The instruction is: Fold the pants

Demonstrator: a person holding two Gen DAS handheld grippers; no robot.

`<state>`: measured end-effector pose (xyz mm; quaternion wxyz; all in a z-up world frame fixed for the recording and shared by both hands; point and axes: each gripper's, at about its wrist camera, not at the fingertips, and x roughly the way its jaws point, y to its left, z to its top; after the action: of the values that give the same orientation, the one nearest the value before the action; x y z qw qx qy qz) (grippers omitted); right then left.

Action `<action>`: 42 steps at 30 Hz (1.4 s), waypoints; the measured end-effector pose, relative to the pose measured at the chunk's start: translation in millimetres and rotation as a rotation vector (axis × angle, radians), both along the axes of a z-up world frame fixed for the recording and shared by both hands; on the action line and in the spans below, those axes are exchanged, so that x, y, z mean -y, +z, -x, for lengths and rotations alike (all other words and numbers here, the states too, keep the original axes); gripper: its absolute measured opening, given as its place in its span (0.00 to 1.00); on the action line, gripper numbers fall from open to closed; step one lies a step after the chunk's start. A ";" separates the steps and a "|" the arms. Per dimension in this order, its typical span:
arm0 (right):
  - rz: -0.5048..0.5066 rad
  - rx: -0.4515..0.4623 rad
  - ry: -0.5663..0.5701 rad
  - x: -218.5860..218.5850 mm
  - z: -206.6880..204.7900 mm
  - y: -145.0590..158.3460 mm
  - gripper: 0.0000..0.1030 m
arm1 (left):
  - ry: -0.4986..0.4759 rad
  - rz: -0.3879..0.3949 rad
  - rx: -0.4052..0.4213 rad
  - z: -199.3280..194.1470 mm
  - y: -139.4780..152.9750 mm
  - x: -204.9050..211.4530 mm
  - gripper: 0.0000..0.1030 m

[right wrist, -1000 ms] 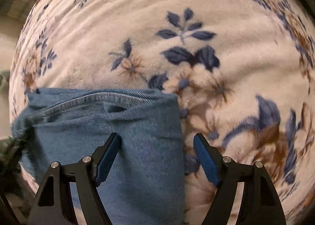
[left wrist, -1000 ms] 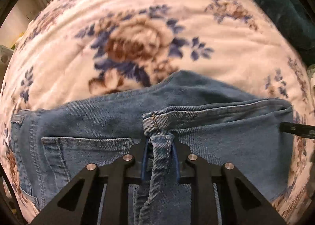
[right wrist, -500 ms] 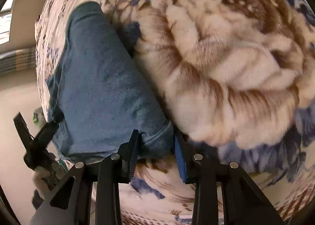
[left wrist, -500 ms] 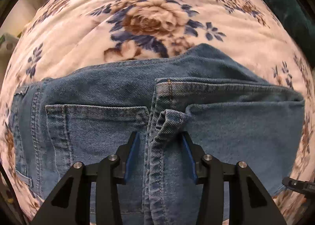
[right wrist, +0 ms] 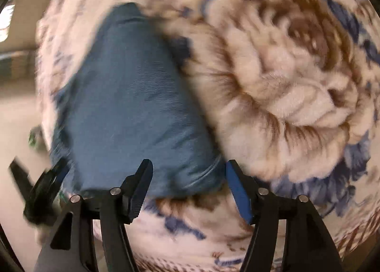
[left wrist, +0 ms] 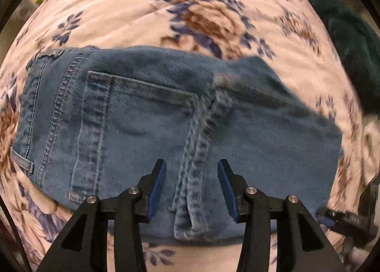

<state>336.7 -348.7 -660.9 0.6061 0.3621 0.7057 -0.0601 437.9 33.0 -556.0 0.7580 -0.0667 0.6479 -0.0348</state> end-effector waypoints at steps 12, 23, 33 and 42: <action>-0.118 0.008 -0.047 -8.1 39.6 14.4 0.64 | -0.217 -0.168 -0.024 38.9 -12.9 27.9 0.48; -0.293 -0.112 -0.307 -85.5 26.8 -42.1 0.64 | -0.158 -0.118 -0.017 28.8 -4.4 47.7 0.49; -0.253 -0.164 -0.234 -93.1 15.6 -45.2 0.64 | -0.164 -0.117 -0.037 48.2 -21.3 22.4 0.56; -0.044 -0.077 0.009 -119.3 -12.8 11.6 0.73 | 0.269 0.128 0.080 80.0 30.6 -89.5 0.71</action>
<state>349.6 -229.3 -649.3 0.5706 0.3698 0.7311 -0.0556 358.0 122.4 -525.4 0.7753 -0.1996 0.5988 0.0234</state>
